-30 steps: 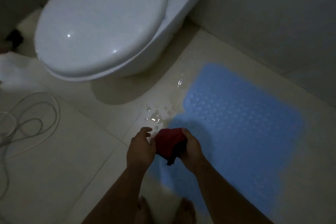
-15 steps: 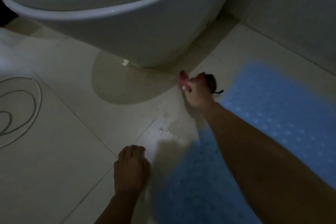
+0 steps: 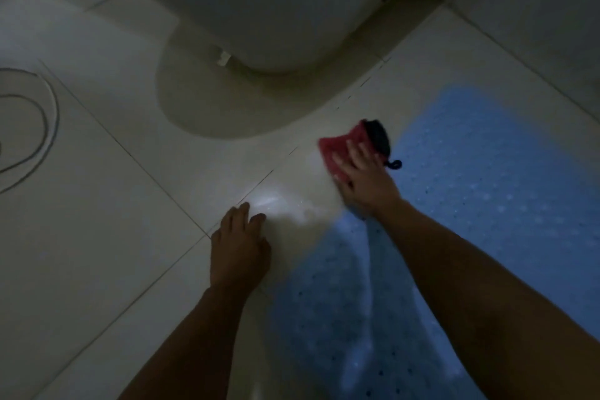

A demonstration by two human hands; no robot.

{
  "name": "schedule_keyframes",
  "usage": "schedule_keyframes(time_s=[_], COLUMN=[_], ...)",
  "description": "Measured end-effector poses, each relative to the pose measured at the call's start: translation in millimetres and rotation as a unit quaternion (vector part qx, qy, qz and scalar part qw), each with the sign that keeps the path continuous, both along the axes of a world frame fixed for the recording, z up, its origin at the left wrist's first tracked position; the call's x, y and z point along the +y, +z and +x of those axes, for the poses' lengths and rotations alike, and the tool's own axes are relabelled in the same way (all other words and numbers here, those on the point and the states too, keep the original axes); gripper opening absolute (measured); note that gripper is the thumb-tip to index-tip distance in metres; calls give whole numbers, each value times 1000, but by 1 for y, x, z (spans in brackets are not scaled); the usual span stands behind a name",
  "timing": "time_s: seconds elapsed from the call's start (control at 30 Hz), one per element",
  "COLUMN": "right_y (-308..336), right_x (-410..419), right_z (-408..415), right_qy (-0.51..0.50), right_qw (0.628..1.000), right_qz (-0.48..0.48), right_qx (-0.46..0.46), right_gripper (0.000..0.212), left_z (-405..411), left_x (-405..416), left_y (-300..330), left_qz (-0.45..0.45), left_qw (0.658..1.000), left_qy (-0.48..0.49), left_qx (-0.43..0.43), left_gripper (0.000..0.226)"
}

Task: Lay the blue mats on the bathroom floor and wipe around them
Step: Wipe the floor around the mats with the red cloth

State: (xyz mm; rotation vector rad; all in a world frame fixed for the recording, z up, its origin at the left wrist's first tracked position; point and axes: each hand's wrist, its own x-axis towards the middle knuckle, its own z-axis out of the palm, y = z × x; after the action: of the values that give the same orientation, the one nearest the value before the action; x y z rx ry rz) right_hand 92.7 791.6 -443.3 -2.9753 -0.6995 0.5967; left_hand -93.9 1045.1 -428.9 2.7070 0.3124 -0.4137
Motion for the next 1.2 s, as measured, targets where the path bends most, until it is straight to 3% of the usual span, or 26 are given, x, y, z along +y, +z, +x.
schedule_keyframes(time_s=[0.1, 0.2, 0.33, 0.43, 0.57, 0.7, 0.8, 0.93, 1.03, 1.13, 1.2], right_y=[1, -9, -17, -16, -18, -9, 14, 10, -1, 5, 1], right_x=[-5, 26, 73, 98, 71, 24, 6, 33, 53, 55, 45], right_z=[-19, -83, -179, -241, -198, -95, -39, -55, -138, -210, -206], right_qy=[-69, -51, 40, 206, 330, 192, 57, -4, 109, 257, 320], right_qw=[997, 999, 997, 974, 940, 981, 997, 1000, 993, 962, 942], right_qz=[-2, 17, 73, 86, 81, 12, -35, -2, 48, 61, 61], right_qx=[22, -7, -5, 44, 38, 2, 38, 7, -21, 64, 77], right_gripper=[68, 63, 66, 64, 65, 63, 67, 65, 62, 62, 58], left_z=[-17, -42, -70, -80, -76, -72, -63, -56, -43, -35, -33], left_x=[-13, -19, -10, 1, 10, 7, 2, 1, 4, 9, 12], left_y=[-4, -5, 2, 7, 7, 7, 6, 2, 6, 6, 6], left_qz=[-4, 5, 16, 28, 28, 26, 20, 12, 9, 13, 21], left_qw=[1000, 997, 985, 980, 984, 988, 991, 990, 985, 982, 984], left_qy=[11, 71, 162, 187, 166, 146, 127, 132, 169, 190, 178], left_qx=[11, 16, 51, 62, 57, 53, 43, 36, 24, 15, -1], left_gripper=[67, 72, 69, 70, 69, 67, 68, 70, 70, 70, 66])
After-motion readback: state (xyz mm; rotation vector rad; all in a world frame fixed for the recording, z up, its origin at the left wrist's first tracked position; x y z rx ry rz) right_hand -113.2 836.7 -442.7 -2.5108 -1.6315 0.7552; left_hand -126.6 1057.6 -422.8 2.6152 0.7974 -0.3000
